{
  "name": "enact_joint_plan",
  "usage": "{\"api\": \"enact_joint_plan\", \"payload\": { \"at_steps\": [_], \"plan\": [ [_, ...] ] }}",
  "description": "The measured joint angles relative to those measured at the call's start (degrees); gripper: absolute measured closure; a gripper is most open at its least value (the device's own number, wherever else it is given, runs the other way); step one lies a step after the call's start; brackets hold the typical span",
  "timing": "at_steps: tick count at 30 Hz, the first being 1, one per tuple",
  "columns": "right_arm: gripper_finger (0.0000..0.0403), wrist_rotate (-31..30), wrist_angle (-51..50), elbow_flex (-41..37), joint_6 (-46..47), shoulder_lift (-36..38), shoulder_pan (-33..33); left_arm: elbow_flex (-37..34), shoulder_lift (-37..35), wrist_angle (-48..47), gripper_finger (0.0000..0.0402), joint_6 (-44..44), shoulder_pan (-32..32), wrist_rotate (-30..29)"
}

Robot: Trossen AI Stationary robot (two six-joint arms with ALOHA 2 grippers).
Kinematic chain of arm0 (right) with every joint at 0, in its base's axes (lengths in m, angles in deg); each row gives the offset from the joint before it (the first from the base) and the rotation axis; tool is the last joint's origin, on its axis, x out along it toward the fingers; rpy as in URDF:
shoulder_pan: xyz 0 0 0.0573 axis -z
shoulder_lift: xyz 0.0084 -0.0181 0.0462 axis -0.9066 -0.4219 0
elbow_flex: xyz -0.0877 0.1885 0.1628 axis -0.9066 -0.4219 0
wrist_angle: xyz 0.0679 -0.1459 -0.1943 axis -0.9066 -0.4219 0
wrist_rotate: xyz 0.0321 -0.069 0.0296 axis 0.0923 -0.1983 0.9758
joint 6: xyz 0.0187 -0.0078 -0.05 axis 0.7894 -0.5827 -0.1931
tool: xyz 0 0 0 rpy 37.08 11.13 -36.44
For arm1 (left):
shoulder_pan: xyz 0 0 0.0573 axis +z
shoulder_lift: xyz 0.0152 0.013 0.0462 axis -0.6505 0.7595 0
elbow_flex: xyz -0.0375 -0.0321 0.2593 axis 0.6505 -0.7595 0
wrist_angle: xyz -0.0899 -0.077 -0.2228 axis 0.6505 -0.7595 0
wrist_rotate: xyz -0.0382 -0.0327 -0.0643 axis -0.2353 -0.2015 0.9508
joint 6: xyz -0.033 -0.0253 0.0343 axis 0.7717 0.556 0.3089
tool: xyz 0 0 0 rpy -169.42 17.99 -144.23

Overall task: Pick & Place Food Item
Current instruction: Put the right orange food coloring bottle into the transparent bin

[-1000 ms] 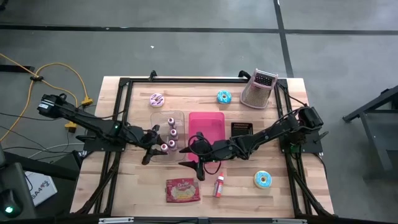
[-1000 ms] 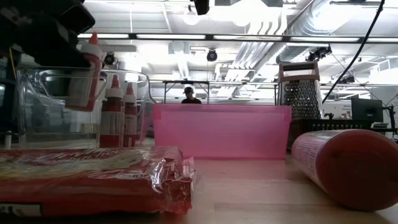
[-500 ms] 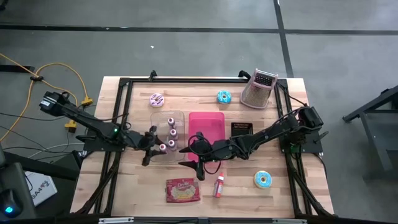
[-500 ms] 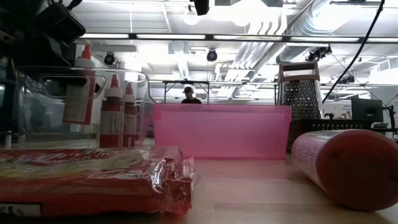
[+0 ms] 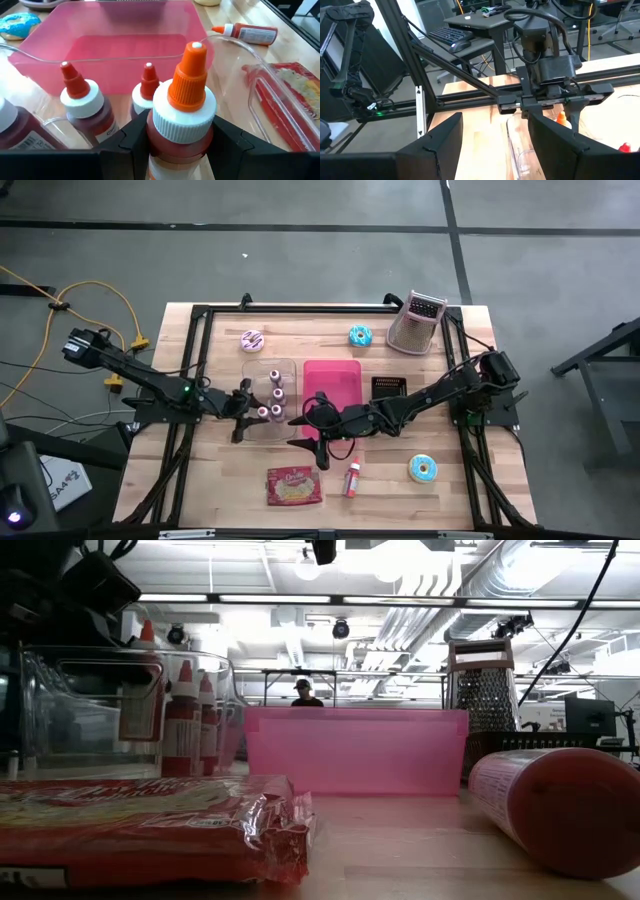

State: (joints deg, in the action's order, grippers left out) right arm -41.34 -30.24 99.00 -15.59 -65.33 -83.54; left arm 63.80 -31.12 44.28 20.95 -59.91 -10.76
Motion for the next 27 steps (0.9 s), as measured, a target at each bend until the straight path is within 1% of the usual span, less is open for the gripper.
{"api": "enact_joint_plan", "payload": {
  "at_steps": [7, 20, 27],
  "plan": [
    [0.0192, 0.02, 0.00, 0.00, 1.07, 0.00, 0.01, -0.31, 0.00, -1.56, 0.0253, 1.33, 1.42, 0.09],
    [0.0192, 0.02, 0.00, 0.00, 1.23, 0.00, 0.00, -0.33, 0.02, -2.46, 0.0253, 1.89, 6.63, -0.03],
    [0.0192, 0.02, 0.00, 0.00, 1.23, 0.00, 0.02, -0.33, 0.02, -2.84, 0.0232, 2.30, 8.36, 0.00]
  ]
}}
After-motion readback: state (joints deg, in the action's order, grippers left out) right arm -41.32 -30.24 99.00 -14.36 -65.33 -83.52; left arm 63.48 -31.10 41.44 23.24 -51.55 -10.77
